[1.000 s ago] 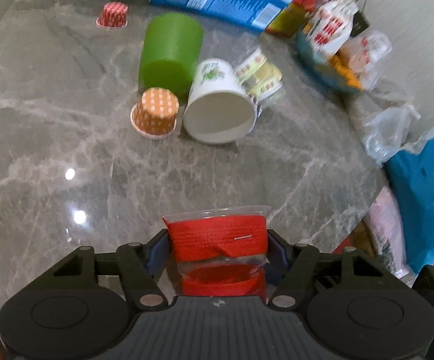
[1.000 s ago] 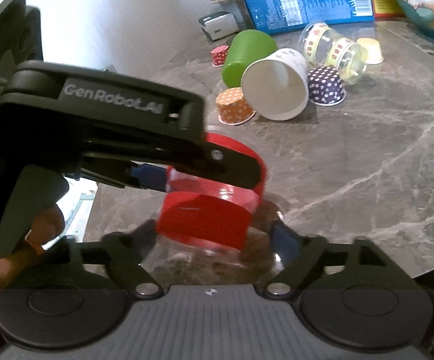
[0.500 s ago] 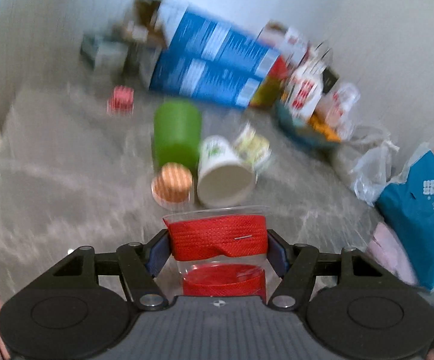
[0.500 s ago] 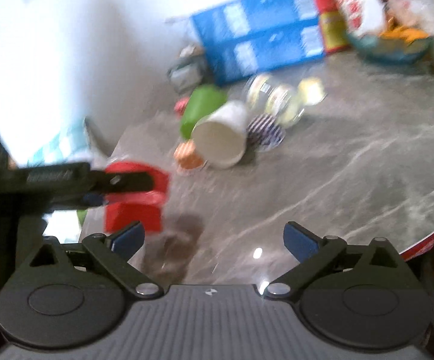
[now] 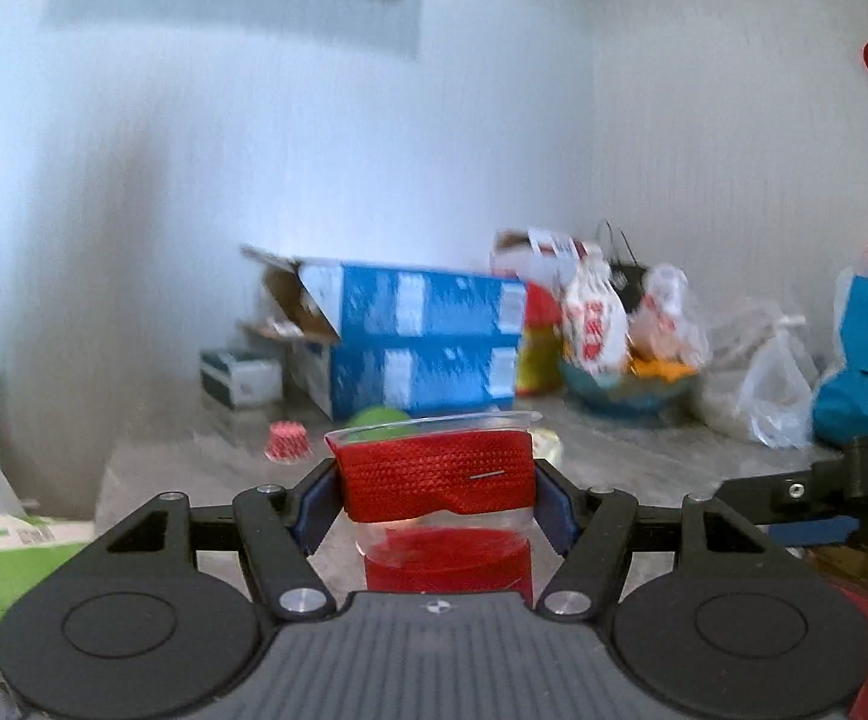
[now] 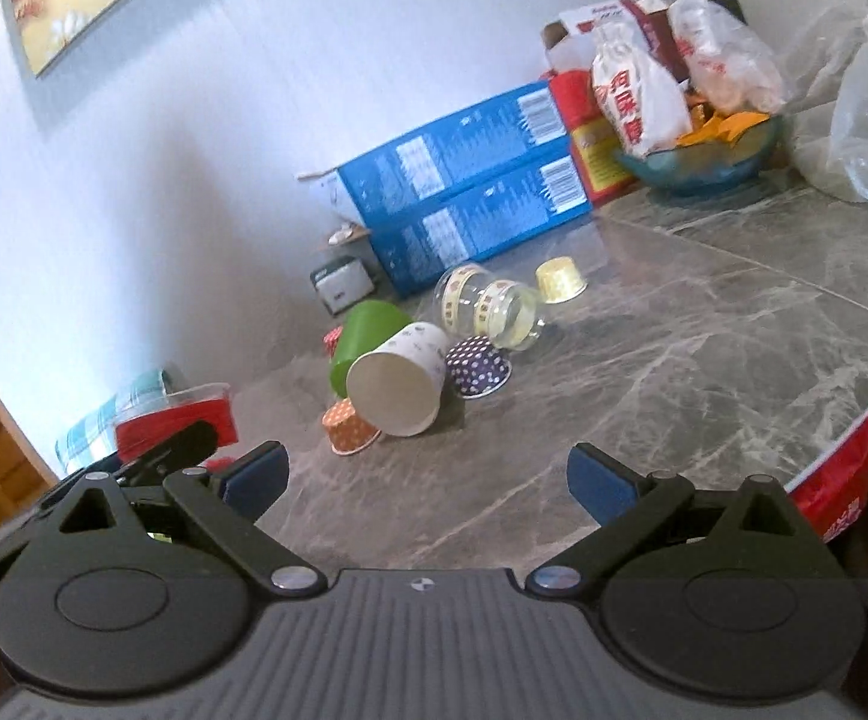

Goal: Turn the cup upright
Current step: 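Rotate the held cup with the left tool until its opening faces up, then lower the upright cup onto the table and open the left tool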

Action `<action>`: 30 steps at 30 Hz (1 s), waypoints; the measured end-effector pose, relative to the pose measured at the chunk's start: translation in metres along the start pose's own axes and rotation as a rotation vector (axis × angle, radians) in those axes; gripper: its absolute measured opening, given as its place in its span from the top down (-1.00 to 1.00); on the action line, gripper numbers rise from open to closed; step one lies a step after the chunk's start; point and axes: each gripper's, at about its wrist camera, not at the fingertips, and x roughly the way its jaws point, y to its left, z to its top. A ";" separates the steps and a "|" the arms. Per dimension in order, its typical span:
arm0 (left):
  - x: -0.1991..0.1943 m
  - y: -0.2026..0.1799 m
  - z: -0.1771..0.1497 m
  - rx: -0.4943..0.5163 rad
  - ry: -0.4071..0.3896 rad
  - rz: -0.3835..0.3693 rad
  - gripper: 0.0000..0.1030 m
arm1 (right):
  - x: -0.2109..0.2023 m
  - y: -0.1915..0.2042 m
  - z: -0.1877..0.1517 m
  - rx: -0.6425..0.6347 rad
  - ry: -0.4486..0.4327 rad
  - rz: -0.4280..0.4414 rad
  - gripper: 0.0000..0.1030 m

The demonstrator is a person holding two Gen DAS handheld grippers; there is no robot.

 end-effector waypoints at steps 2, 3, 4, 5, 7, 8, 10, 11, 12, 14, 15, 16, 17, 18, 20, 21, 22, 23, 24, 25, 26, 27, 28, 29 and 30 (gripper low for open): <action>-0.007 -0.007 -0.011 0.016 -0.083 0.057 -0.35 | -0.003 -0.005 -0.006 0.004 -0.032 0.004 -0.95; -0.008 -0.010 -0.016 0.028 -0.110 0.074 -0.35 | -0.003 -0.006 -0.009 0.001 -0.046 0.002 -0.95; -0.008 -0.014 -0.023 0.046 -0.137 0.098 -0.35 | -0.003 -0.007 -0.012 -0.007 -0.062 -0.003 -0.96; -0.007 -0.018 -0.029 0.058 -0.152 0.116 -0.35 | -0.004 -0.008 -0.015 -0.017 -0.078 -0.006 -0.96; -0.003 -0.022 -0.042 0.079 -0.175 0.127 -0.35 | 0.001 -0.007 -0.020 -0.057 -0.133 -0.014 -0.97; -0.001 -0.023 -0.048 0.082 -0.174 0.126 -0.35 | 0.004 -0.007 -0.022 -0.078 -0.160 -0.018 -0.97; 0.001 -0.025 -0.058 0.072 -0.174 0.118 -0.35 | 0.013 -0.004 -0.026 -0.136 -0.207 -0.032 -0.97; 0.002 -0.024 -0.062 0.071 -0.172 0.115 -0.35 | 0.017 -0.004 -0.029 -0.148 -0.215 -0.031 -0.97; 0.004 -0.023 -0.066 0.071 -0.164 0.112 -0.35 | 0.020 -0.003 -0.031 -0.158 -0.225 -0.026 -0.97; 0.005 -0.020 -0.073 0.064 -0.156 0.109 -0.35 | 0.026 -0.002 -0.037 -0.175 -0.237 -0.023 -0.97; 0.005 -0.021 -0.077 0.070 -0.158 0.110 -0.35 | 0.028 -0.001 -0.039 -0.177 -0.237 -0.024 -0.97; 0.004 -0.021 -0.079 0.074 -0.166 0.115 -0.35 | 0.028 -0.001 -0.042 -0.176 -0.239 -0.022 -0.97; 0.003 -0.020 -0.080 0.073 -0.175 0.114 -0.35 | 0.028 -0.002 -0.044 -0.173 -0.240 -0.018 -0.97; 0.001 -0.020 -0.081 0.072 -0.183 0.111 -0.35 | 0.027 -0.002 -0.046 -0.171 -0.242 -0.016 -0.97; 0.000 -0.021 -0.082 0.086 -0.194 0.113 -0.35 | 0.028 -0.001 -0.050 -0.177 -0.246 -0.022 -0.97; 0.000 -0.021 -0.082 0.087 -0.193 0.111 -0.35 | 0.028 -0.001 -0.051 -0.179 -0.248 -0.026 -0.97; -0.001 -0.021 -0.083 0.084 -0.193 0.108 -0.35 | 0.028 -0.001 -0.052 -0.180 -0.249 -0.028 -0.97; -0.001 -0.021 -0.083 0.083 -0.192 0.108 -0.35 | 0.029 0.000 -0.053 -0.182 -0.253 -0.027 -0.97; -0.002 -0.021 -0.084 0.084 -0.192 0.108 -0.35 | 0.029 0.000 -0.054 -0.186 -0.255 -0.027 -0.97; -0.002 -0.021 -0.085 0.089 -0.190 0.103 -0.35 | 0.029 0.001 -0.055 -0.197 -0.259 -0.031 -0.97; -0.002 -0.021 -0.086 0.092 -0.188 0.101 -0.35 | 0.029 0.002 -0.056 -0.211 -0.263 -0.035 -0.97; -0.002 -0.021 -0.087 0.095 -0.183 0.095 -0.35 | 0.029 0.003 -0.057 -0.222 -0.268 -0.040 -0.97; -0.003 -0.021 -0.087 0.099 -0.178 0.086 -0.35 | 0.029 0.004 -0.058 -0.229 -0.270 -0.040 -0.97; -0.004 -0.021 -0.088 0.102 -0.180 0.087 -0.36 | 0.029 0.003 -0.059 -0.229 -0.268 -0.037 -0.97; -0.005 -0.021 -0.088 0.102 -0.179 0.085 -0.37 | 0.029 0.003 -0.059 -0.224 -0.263 -0.036 -0.97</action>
